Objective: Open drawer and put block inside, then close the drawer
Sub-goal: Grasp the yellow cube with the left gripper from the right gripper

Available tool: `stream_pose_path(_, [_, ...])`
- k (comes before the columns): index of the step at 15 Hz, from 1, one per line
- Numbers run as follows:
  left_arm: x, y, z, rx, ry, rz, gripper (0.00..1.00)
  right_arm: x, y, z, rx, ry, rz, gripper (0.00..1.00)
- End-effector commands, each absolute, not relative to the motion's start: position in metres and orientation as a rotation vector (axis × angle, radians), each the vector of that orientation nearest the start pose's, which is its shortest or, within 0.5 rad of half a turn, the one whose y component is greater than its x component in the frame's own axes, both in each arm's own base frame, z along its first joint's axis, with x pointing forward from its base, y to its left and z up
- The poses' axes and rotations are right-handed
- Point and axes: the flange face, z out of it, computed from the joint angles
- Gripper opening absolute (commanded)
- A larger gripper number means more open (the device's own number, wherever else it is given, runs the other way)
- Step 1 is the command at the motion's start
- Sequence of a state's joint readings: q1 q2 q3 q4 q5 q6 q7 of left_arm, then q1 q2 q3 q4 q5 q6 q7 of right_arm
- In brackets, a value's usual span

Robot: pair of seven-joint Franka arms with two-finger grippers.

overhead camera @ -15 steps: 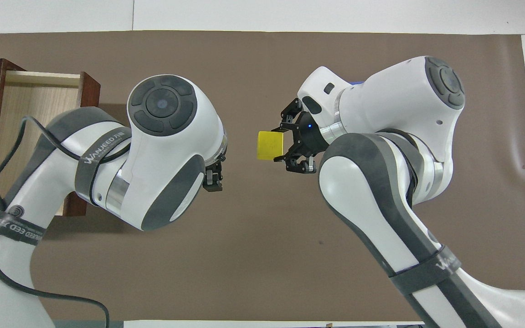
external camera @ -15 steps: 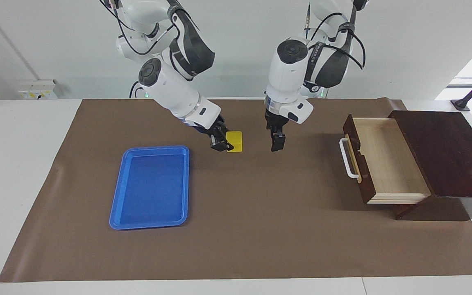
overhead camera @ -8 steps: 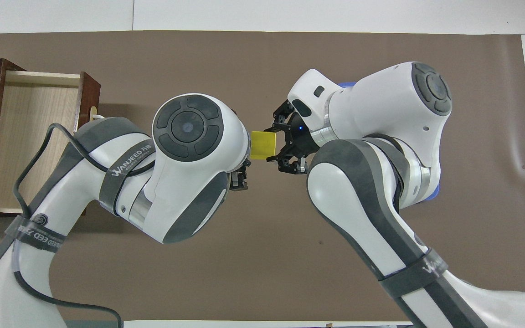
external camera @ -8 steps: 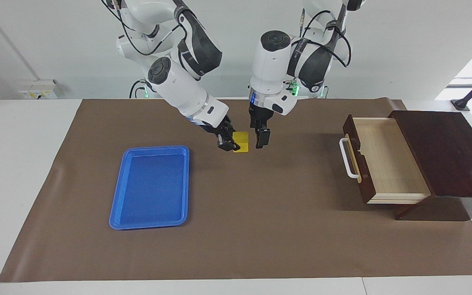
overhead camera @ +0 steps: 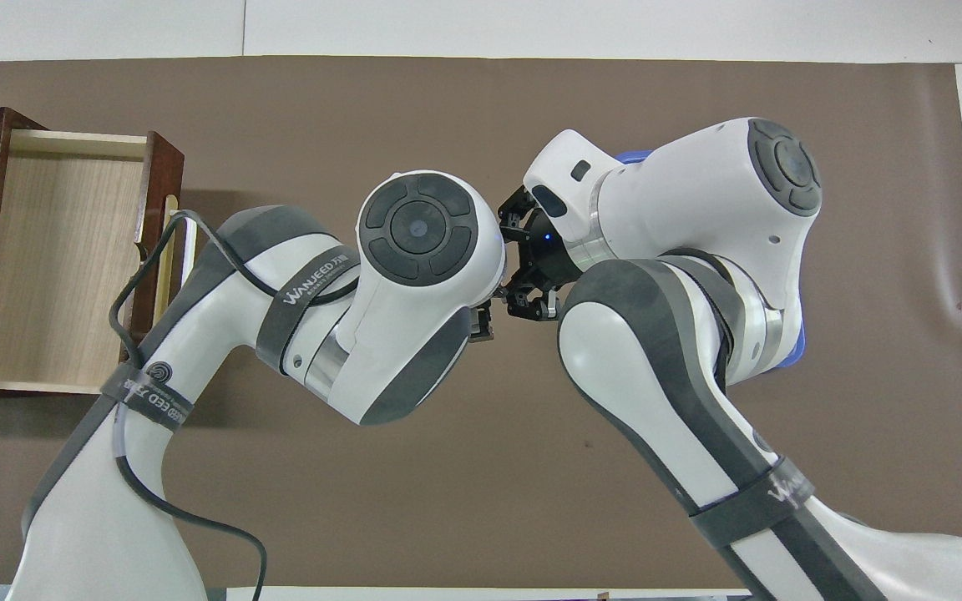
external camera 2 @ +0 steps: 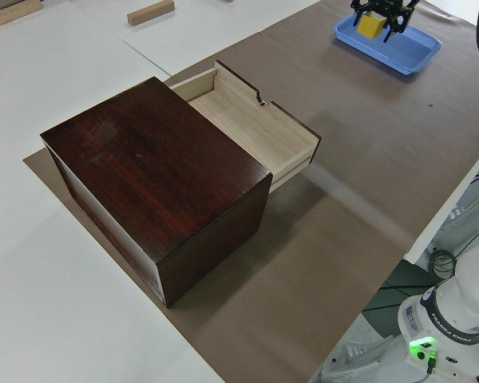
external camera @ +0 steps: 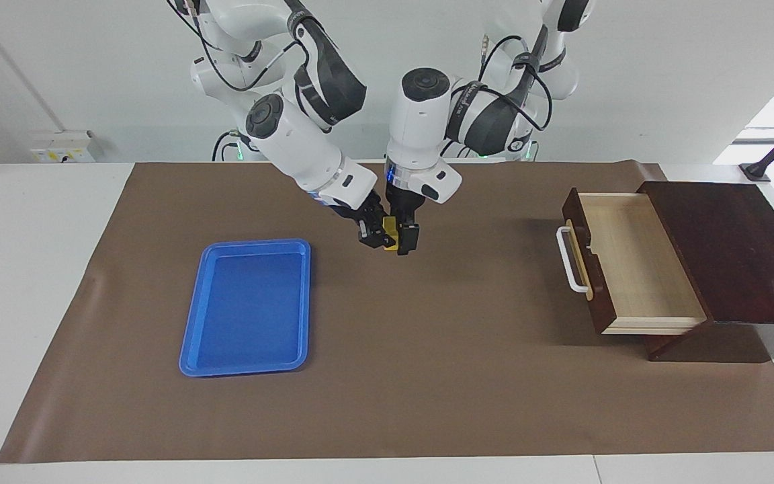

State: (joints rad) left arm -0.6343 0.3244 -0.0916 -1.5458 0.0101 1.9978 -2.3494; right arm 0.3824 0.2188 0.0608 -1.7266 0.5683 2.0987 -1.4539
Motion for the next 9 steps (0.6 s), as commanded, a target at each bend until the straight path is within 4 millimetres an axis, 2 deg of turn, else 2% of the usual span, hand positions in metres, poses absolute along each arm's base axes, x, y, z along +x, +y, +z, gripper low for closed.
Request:
stream_pose_path(1, [0.51,-0.446,0.479,2.068,2.196,0.009,1.0,0.57,0.297,0.474,2.376,2.509,0.69,0.0])
stream_pose_path(2, [0.51,-0.445,0.48,2.069,2.195,0.014,0.77,0.569,0.297,0.474,2.376,2.51,0.688,0.0])
stream_pose_path(3, [0.51,-0.445,0.481,2.07,2.197,0.014,0.31,0.569,0.297,0.475,2.375,2.51,0.691,0.0])
stream_pose_path(4, [0.51,-0.445,0.481,2.07,2.196,0.016,0.0,0.57,0.296,0.474,2.378,2.508,0.689,0.0])
stream_pose_path(9, [0.514,-0.434,0.477,2.09,2.241,0.019,0.0,0.57,0.296,0.475,2.376,2.509,0.693,0.0])
